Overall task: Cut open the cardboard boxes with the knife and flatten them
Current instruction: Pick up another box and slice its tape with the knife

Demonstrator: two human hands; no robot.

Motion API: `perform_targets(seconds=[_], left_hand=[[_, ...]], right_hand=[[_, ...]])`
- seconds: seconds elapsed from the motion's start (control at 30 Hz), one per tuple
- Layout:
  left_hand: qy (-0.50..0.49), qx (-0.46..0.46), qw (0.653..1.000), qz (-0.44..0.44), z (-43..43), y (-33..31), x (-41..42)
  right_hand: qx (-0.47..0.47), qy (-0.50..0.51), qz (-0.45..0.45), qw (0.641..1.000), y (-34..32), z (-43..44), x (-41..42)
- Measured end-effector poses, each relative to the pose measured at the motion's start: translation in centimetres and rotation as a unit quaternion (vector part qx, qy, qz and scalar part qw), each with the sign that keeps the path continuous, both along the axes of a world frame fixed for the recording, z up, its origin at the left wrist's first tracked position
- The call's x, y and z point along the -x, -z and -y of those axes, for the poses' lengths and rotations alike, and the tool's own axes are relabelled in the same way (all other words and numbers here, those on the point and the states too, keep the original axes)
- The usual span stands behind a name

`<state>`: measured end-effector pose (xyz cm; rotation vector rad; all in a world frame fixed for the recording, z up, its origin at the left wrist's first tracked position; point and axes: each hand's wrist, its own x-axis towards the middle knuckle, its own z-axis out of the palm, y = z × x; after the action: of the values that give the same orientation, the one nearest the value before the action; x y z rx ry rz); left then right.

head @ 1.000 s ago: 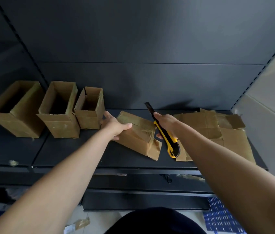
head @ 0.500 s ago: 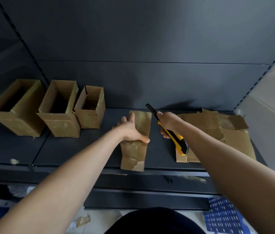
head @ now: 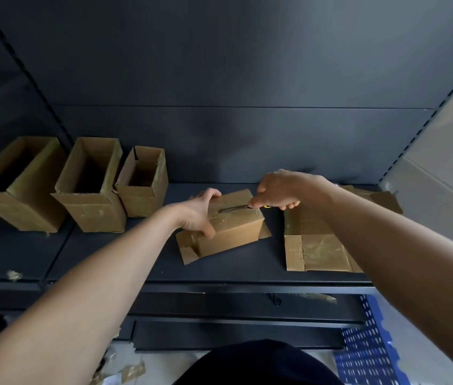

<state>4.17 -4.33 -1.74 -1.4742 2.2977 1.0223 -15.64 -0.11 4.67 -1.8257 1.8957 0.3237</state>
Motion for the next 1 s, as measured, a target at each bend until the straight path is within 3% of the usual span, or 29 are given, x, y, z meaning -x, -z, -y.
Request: perform_targets(seconds=[0.17, 0.27, 0.5, 0.63, 1.0], left_hand=[[0.023, 0.017, 1.0, 0.001, 0.0, 0.1, -0.3], [0.024, 0.018, 1.0, -0.002, 0.0, 0.5, -0.5], [0.023, 0.005, 0.999, -0.024, -0.1, 0.7, -0.6], [0.034, 0.011, 0.999, -0.023, -0.3, 0.7, -0.4], [0.032, 0.017, 0.999, 0.007, 0.1, 0.3, -0.1]], right_hand=[[0.05, -0.08, -0.109, 0.99, -0.9, 0.9, -2.5], [0.067, -0.091, -0.134, 0.985, -0.6, 1.1, -4.2], [-0.001, -0.067, -0.157, 0.985, -1.7, 1.0, -4.7], [0.032, -0.096, -0.207, 0.973, -1.3, 0.9, -5.3], [-0.058, -0.005, -0.153, 0.987, -2.0, 1.0, -2.6]])
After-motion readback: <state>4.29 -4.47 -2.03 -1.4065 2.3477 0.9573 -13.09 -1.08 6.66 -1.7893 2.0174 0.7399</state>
